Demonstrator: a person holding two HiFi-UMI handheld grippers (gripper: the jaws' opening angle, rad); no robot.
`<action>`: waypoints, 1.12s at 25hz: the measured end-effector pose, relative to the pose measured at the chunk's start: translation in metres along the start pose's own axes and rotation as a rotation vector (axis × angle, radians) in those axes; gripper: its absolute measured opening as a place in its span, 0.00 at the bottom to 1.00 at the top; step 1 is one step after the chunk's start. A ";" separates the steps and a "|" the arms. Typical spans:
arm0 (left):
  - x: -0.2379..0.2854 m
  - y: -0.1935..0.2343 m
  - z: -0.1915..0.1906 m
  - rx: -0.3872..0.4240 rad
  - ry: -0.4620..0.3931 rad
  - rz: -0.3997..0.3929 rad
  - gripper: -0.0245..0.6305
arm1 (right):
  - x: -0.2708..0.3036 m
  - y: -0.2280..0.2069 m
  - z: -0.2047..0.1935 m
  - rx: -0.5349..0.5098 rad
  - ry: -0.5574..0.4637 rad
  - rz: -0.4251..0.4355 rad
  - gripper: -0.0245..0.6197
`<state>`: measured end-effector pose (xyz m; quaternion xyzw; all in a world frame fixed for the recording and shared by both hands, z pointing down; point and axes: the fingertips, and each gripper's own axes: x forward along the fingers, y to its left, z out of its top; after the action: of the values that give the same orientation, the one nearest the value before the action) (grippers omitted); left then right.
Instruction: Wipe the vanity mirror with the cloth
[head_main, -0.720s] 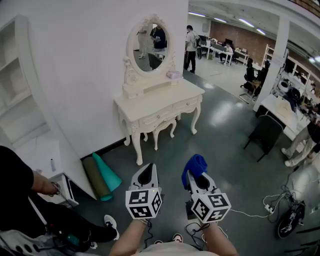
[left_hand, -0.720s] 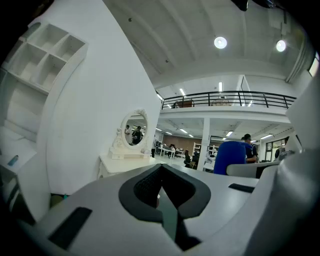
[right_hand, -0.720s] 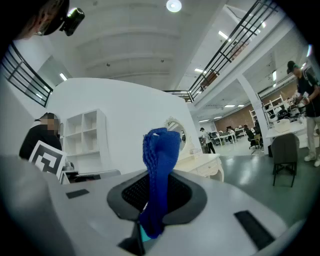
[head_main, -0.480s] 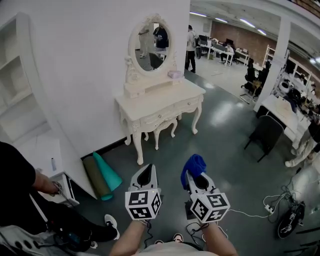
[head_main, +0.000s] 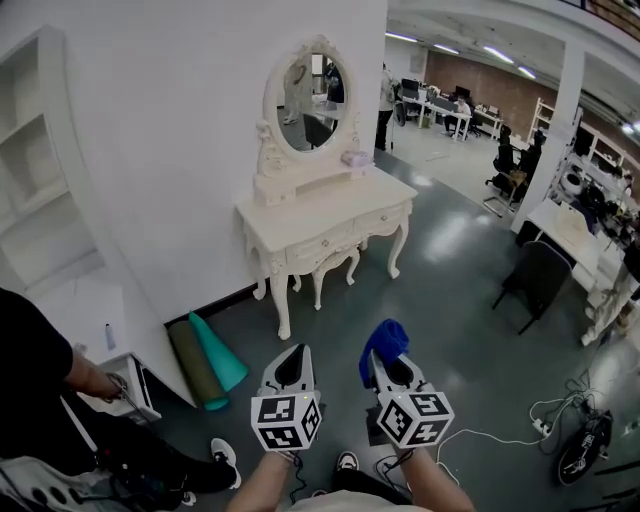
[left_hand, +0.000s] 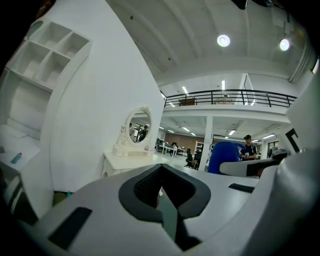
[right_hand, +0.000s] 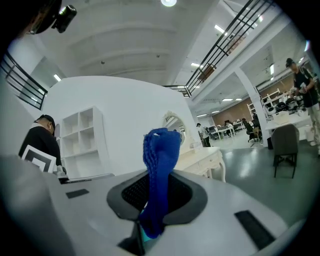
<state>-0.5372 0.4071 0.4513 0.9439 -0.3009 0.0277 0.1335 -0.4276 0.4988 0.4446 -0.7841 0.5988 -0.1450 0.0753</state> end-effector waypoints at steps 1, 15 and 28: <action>0.003 0.002 -0.001 -0.003 -0.001 -0.002 0.04 | 0.005 -0.001 0.001 0.001 -0.003 -0.001 0.14; 0.131 0.037 0.009 0.002 0.022 0.031 0.04 | 0.135 -0.055 0.021 0.043 0.021 0.028 0.14; 0.290 0.043 0.046 0.022 0.010 0.006 0.04 | 0.251 -0.149 0.077 0.030 0.007 -0.001 0.14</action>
<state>-0.3257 0.1985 0.4557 0.9443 -0.3025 0.0362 0.1248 -0.2061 0.2934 0.4492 -0.7828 0.5962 -0.1568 0.0847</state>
